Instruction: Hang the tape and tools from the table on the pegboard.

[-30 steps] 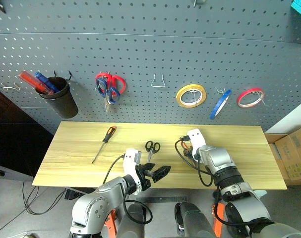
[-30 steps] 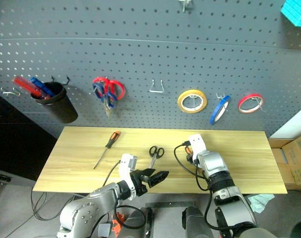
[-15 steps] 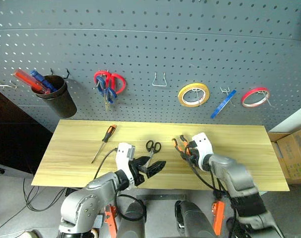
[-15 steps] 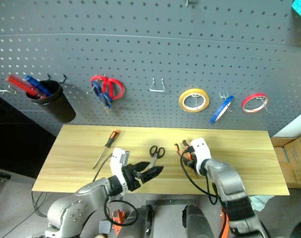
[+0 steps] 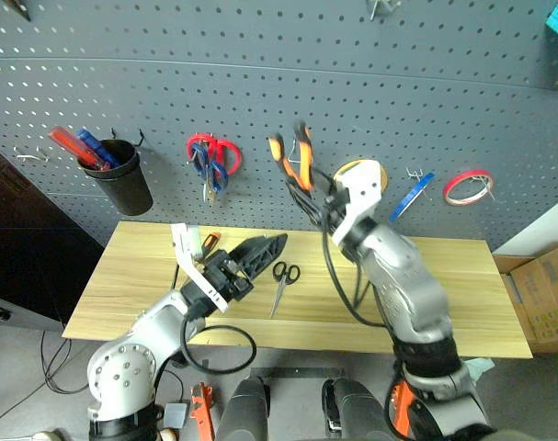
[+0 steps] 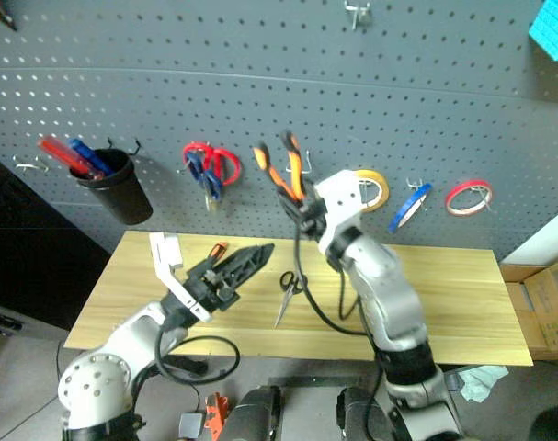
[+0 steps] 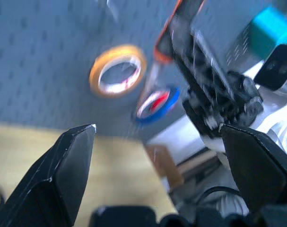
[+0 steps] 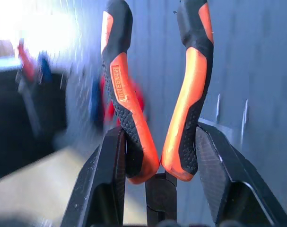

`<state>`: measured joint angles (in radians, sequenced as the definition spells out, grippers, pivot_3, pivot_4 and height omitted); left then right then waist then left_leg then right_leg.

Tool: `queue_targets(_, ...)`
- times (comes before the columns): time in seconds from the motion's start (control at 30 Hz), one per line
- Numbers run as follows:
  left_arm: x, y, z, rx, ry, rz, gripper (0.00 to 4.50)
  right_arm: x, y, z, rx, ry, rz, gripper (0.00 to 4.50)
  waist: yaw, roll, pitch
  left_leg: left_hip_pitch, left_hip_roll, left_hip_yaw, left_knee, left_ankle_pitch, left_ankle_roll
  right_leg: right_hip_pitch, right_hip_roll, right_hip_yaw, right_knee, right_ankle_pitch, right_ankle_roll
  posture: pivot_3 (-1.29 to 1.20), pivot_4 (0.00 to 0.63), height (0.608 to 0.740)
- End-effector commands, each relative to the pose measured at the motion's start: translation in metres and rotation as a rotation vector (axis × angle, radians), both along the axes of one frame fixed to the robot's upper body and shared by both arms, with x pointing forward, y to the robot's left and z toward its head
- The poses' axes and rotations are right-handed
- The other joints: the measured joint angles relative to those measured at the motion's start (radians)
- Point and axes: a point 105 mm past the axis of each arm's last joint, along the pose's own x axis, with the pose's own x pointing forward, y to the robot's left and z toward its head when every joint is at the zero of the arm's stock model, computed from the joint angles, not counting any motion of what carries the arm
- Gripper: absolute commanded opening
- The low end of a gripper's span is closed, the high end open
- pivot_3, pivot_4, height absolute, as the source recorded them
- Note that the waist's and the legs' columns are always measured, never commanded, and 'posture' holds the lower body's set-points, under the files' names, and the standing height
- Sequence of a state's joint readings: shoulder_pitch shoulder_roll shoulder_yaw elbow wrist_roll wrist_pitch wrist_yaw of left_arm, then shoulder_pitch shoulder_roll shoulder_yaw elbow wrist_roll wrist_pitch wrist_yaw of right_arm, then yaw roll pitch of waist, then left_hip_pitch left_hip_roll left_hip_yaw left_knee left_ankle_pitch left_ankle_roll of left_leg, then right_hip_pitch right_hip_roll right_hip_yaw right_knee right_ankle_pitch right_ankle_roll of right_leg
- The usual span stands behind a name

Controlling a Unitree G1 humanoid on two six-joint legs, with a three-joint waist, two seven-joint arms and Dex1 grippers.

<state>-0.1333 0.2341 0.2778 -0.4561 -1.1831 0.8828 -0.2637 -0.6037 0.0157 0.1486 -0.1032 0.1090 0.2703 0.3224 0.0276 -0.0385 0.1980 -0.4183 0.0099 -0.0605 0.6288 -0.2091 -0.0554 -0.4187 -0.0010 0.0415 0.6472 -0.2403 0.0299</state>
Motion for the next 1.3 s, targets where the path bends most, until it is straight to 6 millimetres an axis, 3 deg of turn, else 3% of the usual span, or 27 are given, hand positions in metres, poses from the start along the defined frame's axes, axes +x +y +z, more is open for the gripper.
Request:
queue_targets(0.03, 0.012, 0.006, 0.015, -0.018, -0.056, 0.029, 4.50, 0.018, -0.003, 0.042, 0.084, -0.194, -0.084, 1.70, 0.003, -0.002, -0.002, 0.000, 0.000, 0.000, 0.000, 0.001, -0.001, 0.000, 0.000, 0.000, 0.000, 0.001, -0.001, 0.22, 0.067, 0.740)
queue_targets(0.17, 0.025, 0.008, 0.019, -0.004, -0.078, 0.057, 4.50, 0.040, -0.001, 0.065, 0.121, -0.280, -0.139, 1.70, 0.009, -0.003, -0.003, 0.000, 0.000, 0.000, 0.000, 0.002, -0.002, 0.000, 0.001, 0.000, 0.001, 0.004, -0.006, 0.23, 0.064, 0.740)
queue_targets(0.33, 0.033, 0.007, 0.015, 0.005, -0.069, 0.085, 4.50, 0.064, 0.004, 0.053, 0.116, -0.251, -0.155, 1.70, 0.024, -0.005, -0.005, 0.000, 0.001, 0.001, -0.002, 0.004, -0.005, -0.001, 0.001, 0.000, 0.002, 0.004, -0.006, 0.24, 0.068, 0.740)
queue_targets(0.47, 0.029, 0.003, 0.013, 0.010, -0.065, 0.076, 4.50, 0.076, 0.003, 0.036, 0.091, -0.205, -0.177, 1.70, 0.029, -0.005, -0.006, 0.000, 0.001, 0.001, -0.002, 0.004, -0.006, -0.001, 0.000, 0.001, 0.003, 0.004, -0.007, 0.26, 0.072, 0.740)
queue_targets(0.6, 0.026, 0.007, 0.011, 0.015, -0.056, 0.087, 4.50, 0.091, -0.012, -0.002, 0.069, -0.068, -0.246, 1.70, 0.029, -0.006, -0.011, 0.003, 0.001, 0.000, -0.001, 0.004, -0.003, -0.001, 0.000, 0.001, 0.008, 0.005, -0.008, 0.26, 0.072, 0.740)
queue_targets(0.73, 0.024, 0.011, 0.009, 0.034, -0.047, 0.092, 4.50, 0.096, -0.022, -0.036, -0.002, 0.027, -0.312, 1.70, 0.034, -0.006, -0.015, 0.005, 0.001, -0.001, -0.001, 0.011, -0.001, 0.000, 0.001, 0.000, 0.012, 0.007, -0.013, 0.26, 0.077, 0.740)
queue_targets(0.9, 0.026, 0.010, 0.007, 0.049, -0.042, 0.092, 4.50, 0.098, -0.034, -0.061, -0.040, 0.114, -0.376, 1.70, 0.036, -0.005, -0.024, 0.008, 0.001, 0.001, -0.001, 0.018, 0.003, 0.003, 0.001, 0.001, 0.011, 0.008, -0.016, 0.25, 0.073, 0.740)
queue_targets(1.07, 0.033, 0.010, 0.003, 0.094, -0.038, 0.115, 4.50, 0.096, -0.036, -0.059, -0.059, 0.108, -0.359, 3.30, 0.039, -0.001, -0.031, 0.017, 0.002, 0.003, -0.002, 0.018, 0.004, 0.015, 0.001, 0.000, 0.004, 0.008, -0.016, 0.23, 0.066, 0.740)
queue_targets(1.17, 0.044, 0.011, -0.010, 0.239, -0.022, 0.169, 4.50, 0.094, -0.041, -0.055, -0.048, 0.113, -0.357, 4.34, 0.038, -0.001, -0.033, 0.017, 0.002, 0.005, -0.002, 0.019, 0.005, 0.015, 0.001, 0.001, 0.001, 0.009, -0.015, 0.21, 0.065, 0.740)
queue_targets(1.3, 0.056, 0.017, -0.033, 0.445, 0.004, 0.246, 4.50, 0.078, -0.044, -0.054, -0.041, 0.127, -0.276, 4.45, 0.038, 0.000, -0.036, 0.016, 0.002, 0.007, -0.006, 0.019, 0.005, 0.014, 0.000, 0.003, 0.001, 0.010, -0.014, 0.20, 0.072, 0.740)
